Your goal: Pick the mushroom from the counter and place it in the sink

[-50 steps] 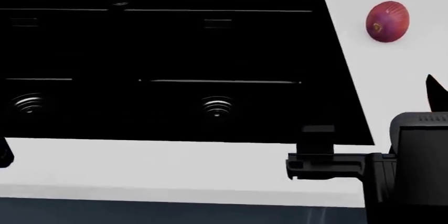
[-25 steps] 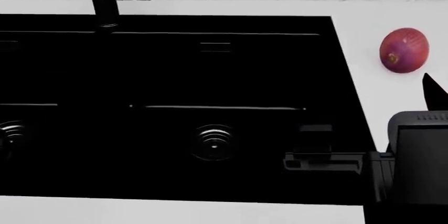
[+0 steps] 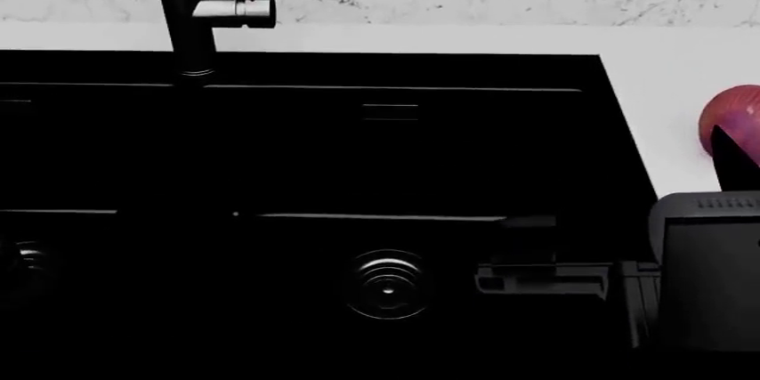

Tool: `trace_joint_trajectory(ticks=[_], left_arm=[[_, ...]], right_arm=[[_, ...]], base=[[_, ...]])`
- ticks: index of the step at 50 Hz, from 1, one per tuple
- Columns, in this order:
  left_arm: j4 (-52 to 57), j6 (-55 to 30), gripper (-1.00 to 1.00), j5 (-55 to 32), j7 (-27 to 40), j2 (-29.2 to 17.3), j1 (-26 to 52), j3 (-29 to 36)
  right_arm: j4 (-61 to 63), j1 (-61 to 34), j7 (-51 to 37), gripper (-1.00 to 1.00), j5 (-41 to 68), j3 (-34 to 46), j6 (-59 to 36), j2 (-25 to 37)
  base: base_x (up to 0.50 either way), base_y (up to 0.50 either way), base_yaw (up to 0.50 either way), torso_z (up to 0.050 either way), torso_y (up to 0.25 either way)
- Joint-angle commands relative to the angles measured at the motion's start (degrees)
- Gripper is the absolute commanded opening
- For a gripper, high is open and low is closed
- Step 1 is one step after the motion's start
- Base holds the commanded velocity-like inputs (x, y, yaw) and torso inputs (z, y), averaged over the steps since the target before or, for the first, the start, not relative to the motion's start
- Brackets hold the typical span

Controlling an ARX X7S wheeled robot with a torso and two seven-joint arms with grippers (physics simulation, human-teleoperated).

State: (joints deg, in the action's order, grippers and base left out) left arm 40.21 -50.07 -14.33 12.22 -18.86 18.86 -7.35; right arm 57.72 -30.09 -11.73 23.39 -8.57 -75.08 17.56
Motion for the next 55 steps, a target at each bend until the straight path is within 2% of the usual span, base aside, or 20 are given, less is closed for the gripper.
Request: trace_joint_trajectory(ticks=[1, 27, 35, 40, 44, 46, 48, 51, 55], left_arm=[[-0.22, 0.21, 1.00, -0.16, 0.22, 0.02, -0.07, 0.29], [0.14, 0.19, 1.00, -0.66, 0.46, -0.45, -0.25, 0.81], [-0.79, 1.27, 1.00, -0.44, 0.49, -0.56, -0.66, 1.01], [-1.73, 2.33, 1.00, -0.23, 0.44, -0.65, -1.00, 1.00], [-2.16, 2.32, 1.00, -0.26, 0.40, -0.73, -0.92, 1.25], [-1.96, 2.12, 1.00, -0.41, 0.39, -0.79, -0.78, 1.23], [-1.75, 1.80, 1.00, -0.52, 0.44, -0.88, -0.70, 1.14], [-1.60, 1.62, 1.00, -0.68, 0.46, -0.95, -0.71, 1.04], [-2.21, 2.06, 1.00, -0.75, 0.30, -0.92, -0.64, 1.33]], right_arm=[[-0.19, 0.79, -0.19, 1.00, 0.95, -1.06, 1.80, -0.04], [-0.24, 1.15, -1.27, 1.00, 3.20, -2.22, 2.49, -0.06], [2.01, -0.70, -4.27, 1.00, 4.60, -2.78, -2.63, 1.44], [2.22, -1.72, -16.55, 1.00, 19.08, -7.22, -5.60, 6.70], [2.13, -2.85, -27.78, 1.00, 33.49, -14.26, -9.57, 9.67], [2.04, -4.13, -31.60, 1.00, 42.24, -19.18, -12.23, 10.26], [0.19, -5.33, -39.42, 1.00, 53.86, -23.50, -14.52, 11.68], [-3.43, -4.99, -53.32, 1.00, 69.37, -25.18, -11.84, 16.65], [-4.42, -2.02, -63.08, 1.00, 79.31, -25.22, -7.11, 23.22]], base=[[0.00, 0.00, 0.00, 0.000, 0.000], [0.05, 0.00, 0.00, 0.000, 0.000], [0.00, 0.00, 0.00, 0.000, 0.000], [0.00, 0.00, 0.00, 0.000, 0.000], [0.00, 0.00, 0.00, 0.000, 0.000], [0.00, 0.00, 0.00, 0.000, 0.000], [0.00, 0.00, 0.00, 0.000, 0.000], [0.00, 0.00, 0.00, 0.000, 0.000], [0.00, 0.00, 0.00, 0.000, 0.000]])
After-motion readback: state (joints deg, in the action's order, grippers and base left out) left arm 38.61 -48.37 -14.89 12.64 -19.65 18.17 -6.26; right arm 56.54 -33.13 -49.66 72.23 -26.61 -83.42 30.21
